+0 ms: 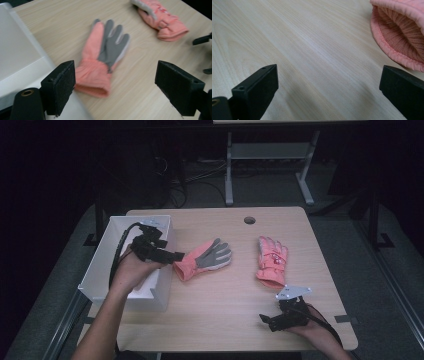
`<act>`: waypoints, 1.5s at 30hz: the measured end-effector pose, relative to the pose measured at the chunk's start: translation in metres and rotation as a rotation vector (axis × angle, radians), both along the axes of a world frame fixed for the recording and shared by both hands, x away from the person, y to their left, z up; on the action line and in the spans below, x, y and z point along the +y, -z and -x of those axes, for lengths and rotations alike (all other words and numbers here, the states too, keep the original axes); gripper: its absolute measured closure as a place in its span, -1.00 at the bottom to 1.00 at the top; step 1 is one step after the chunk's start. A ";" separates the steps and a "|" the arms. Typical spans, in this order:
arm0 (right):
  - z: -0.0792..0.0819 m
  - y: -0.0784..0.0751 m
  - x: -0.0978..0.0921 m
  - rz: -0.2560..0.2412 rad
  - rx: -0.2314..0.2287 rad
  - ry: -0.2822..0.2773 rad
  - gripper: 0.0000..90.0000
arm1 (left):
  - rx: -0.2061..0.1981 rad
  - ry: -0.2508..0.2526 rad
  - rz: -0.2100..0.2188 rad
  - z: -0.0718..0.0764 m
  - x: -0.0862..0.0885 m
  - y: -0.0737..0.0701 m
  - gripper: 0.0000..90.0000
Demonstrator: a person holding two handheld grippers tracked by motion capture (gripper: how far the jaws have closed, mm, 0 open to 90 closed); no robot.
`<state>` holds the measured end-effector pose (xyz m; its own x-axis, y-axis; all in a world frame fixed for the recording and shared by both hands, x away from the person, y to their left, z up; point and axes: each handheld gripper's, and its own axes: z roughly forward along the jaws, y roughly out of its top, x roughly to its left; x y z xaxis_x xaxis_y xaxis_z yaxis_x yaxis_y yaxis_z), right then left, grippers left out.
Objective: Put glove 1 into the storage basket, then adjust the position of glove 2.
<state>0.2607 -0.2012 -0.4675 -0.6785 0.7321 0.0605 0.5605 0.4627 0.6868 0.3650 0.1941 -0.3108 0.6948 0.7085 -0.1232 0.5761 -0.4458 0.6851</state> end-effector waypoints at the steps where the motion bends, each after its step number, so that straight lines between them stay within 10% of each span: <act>1: 0.000 0.000 0.000 0.000 0.000 0.000 -0.96 | -0.001 0.012 0.006 0.002 -0.006 0.001 -0.64; 15: 0.000 0.000 0.000 -0.002 -0.001 -0.008 -0.96 | 0.015 0.152 0.012 0.028 -0.071 0.032 -0.22; 27: 0.000 0.000 0.000 -0.001 -0.003 -0.016 -0.96 | 0.034 0.164 -0.030 0.023 -0.088 0.076 0.99; 45: 0.000 0.000 0.001 0.004 0.000 -0.025 -0.96 | -0.013 0.042 -0.077 -0.015 -0.091 0.094 0.99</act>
